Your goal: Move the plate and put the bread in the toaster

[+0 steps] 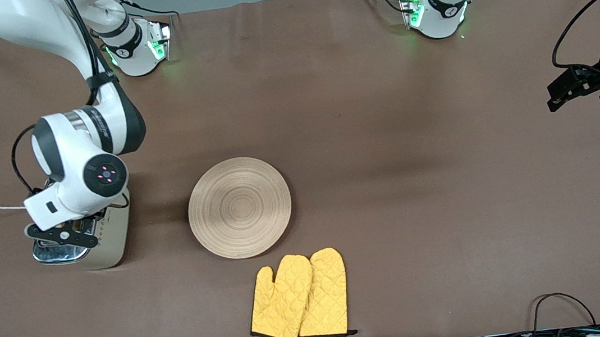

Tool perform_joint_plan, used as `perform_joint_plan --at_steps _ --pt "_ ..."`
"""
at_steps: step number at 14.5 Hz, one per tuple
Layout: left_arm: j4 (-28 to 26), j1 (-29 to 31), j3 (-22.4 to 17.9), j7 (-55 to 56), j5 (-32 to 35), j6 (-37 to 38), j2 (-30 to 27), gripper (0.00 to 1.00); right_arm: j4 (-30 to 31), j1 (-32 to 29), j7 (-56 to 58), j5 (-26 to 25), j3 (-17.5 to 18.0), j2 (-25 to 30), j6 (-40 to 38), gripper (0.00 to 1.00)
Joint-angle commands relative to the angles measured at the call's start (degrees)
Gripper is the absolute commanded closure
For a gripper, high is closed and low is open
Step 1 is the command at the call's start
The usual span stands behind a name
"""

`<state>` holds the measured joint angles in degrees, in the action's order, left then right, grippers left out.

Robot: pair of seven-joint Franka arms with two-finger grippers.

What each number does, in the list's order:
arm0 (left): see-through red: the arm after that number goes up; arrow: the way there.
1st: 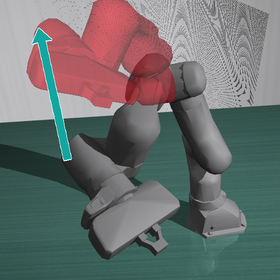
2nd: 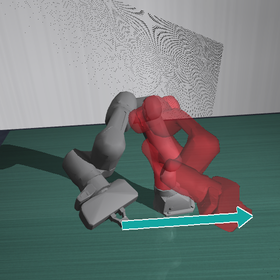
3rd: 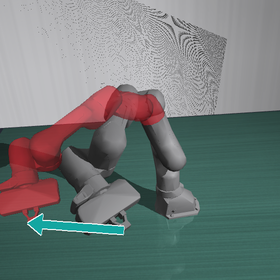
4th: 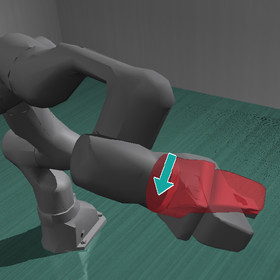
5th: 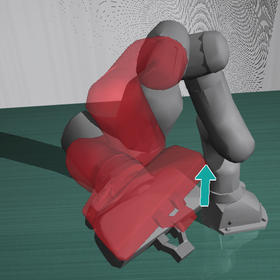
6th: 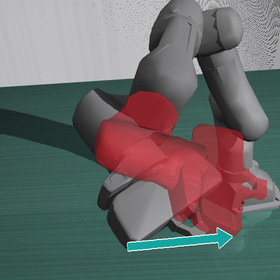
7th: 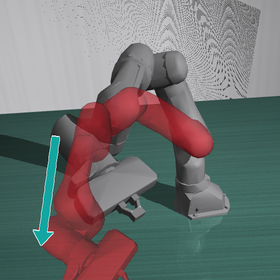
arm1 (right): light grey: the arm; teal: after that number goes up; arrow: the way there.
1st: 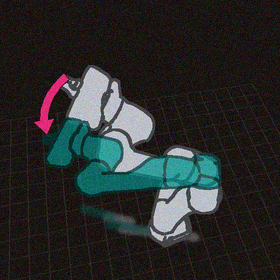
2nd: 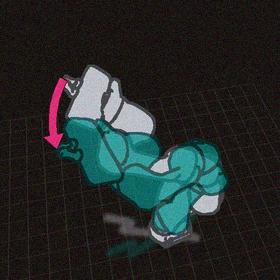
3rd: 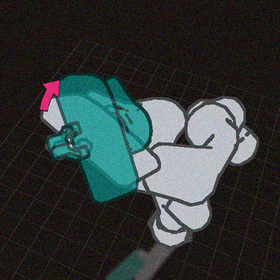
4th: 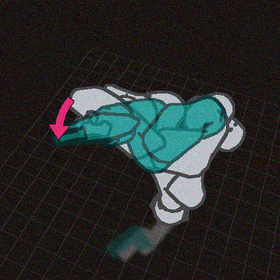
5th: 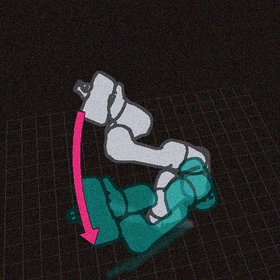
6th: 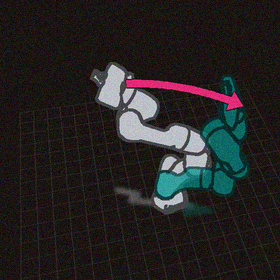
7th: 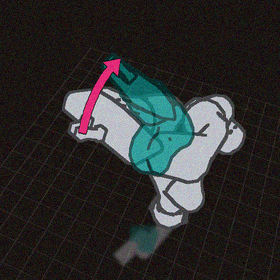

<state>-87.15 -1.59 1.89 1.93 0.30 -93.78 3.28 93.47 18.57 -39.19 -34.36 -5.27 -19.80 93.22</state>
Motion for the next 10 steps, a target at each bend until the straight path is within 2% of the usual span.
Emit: perform_joint_plan --at_steps 1,2,4,6,10 --pt "0.49 -0.17 0.14 0.09 0.75 -0.35 0.15 0.00 -7.23 -0.20 1.13 12.86 0.36 3.09 -8.99 0.00" --pt "0.49 -0.08 0.14 0.09 0.75 -0.35 0.15 0.00 -7.68 -0.64 0.78 16.65 0.18 5.19 -9.89 0.00" --pt "0.58 -0.08 0.14 0.09 0.75 -0.35 0.15 0.00 -7.51 -1.26 0.60 20.71 0.00 9.15 -11.03 0.00" --pt "0.58 -0.08 0.14 0.09 0.75 -0.35 0.23 0.00 -6.72 -5.36 0.78 27.99 0.00 13.46 -12.00 0.00" --pt "0.84 -0.26 0.14 0.18 1.01 -0.35 0.41 0.00 1.34 -10.82 7.87 30.66 0.00 23.56 -10.00 0.00"
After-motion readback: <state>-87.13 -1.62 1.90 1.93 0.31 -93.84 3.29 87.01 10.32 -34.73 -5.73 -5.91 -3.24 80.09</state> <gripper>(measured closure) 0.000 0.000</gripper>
